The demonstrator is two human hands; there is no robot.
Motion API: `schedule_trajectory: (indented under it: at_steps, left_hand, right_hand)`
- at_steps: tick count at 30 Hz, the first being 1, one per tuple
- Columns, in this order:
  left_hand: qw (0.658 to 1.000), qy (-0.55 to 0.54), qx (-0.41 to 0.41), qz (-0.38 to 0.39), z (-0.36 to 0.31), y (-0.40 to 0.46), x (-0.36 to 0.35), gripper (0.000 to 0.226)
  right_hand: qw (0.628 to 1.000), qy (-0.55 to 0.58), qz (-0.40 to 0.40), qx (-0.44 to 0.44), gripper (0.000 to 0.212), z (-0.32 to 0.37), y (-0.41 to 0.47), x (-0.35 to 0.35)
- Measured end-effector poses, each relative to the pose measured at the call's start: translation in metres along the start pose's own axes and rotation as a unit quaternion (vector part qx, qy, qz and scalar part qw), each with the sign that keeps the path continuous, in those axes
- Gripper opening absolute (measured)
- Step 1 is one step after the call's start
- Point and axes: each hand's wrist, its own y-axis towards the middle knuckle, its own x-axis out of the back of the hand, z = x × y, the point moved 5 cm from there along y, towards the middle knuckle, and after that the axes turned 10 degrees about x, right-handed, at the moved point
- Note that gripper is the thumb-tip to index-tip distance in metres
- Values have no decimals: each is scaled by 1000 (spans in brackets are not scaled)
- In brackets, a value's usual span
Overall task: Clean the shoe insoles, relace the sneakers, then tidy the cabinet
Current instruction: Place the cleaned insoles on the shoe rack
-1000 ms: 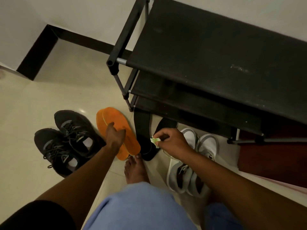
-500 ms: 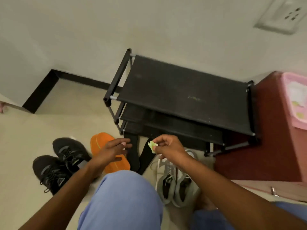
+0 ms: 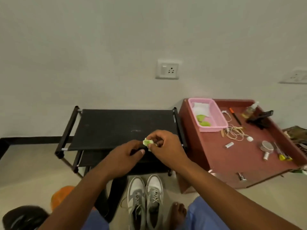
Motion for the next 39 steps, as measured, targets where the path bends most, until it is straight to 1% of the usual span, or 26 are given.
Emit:
schedule_trajectory:
  at_steps: [2, 4, 7, 9, 11, 13, 16, 19, 23, 26, 29, 31, 33, 36, 39]
  left_hand:
    - [996, 85, -22, 2, -19, 3, -26, 45]
    - [989, 145, -21, 4, -32, 6, -49, 55]
    - [981, 192, -39, 14, -39, 17, -80, 63]
    - [976, 214, -47, 22, -37, 26, -96, 66]
    - [973, 225, -43, 29, -34, 34, -107, 66]
    - [968, 242, -43, 38, -30, 40, -116, 68]
    - [968, 244, -30, 50, -23, 49, -123, 71]
    - [970, 238, -23, 47, -22, 57, -127, 72]
    - [970, 236, -9, 55, -16, 62, -131, 72]
    - [969, 238, -8, 62, -15, 63, -132, 73]
    - [971, 229, -8, 64, -16, 62, -127, 73]
    - [974, 219, -14, 60, -19, 61, -121, 72]
    - [979, 193, -18, 58, -26, 58, -109, 69]
    - [988, 138, -7, 71, -30, 53, -81, 58]
    - [991, 81, 29, 107, -15, 52, -46, 51]
  right_hand:
    - [999, -19, -31, -7, 13, -16, -6, 26]
    - [998, -37, -52, -21, 15, -34, -12, 51]
    - [994, -64, -72, -49, 17, -67, -16, 84]
    - [988, -98, -104, -59, 17, -90, -13, 107]
    - [979, -139, -137, -68, 13, -110, -5, 128]
    - [968, -184, -152, -77, 10, -129, 6, 146]
    - [957, -229, -139, -111, 19, -162, 24, 163]
    - [955, -240, -109, -140, 25, -185, 38, 165]
    - [953, -239, -72, -172, 23, -196, 46, 162]
    - [951, -240, -69, -181, 24, -198, 46, 161]
    - [952, -245, -95, -155, 26, -187, 45, 160]
    - [959, -237, -113, -105, 23, -168, 48, 153]
    - [970, -210, -108, -57, 20, -140, 52, 136]
    - [985, -164, -47, 6, 18, -92, 56, 95]
    - [987, -138, 37, 70, 15, -49, 53, 44]
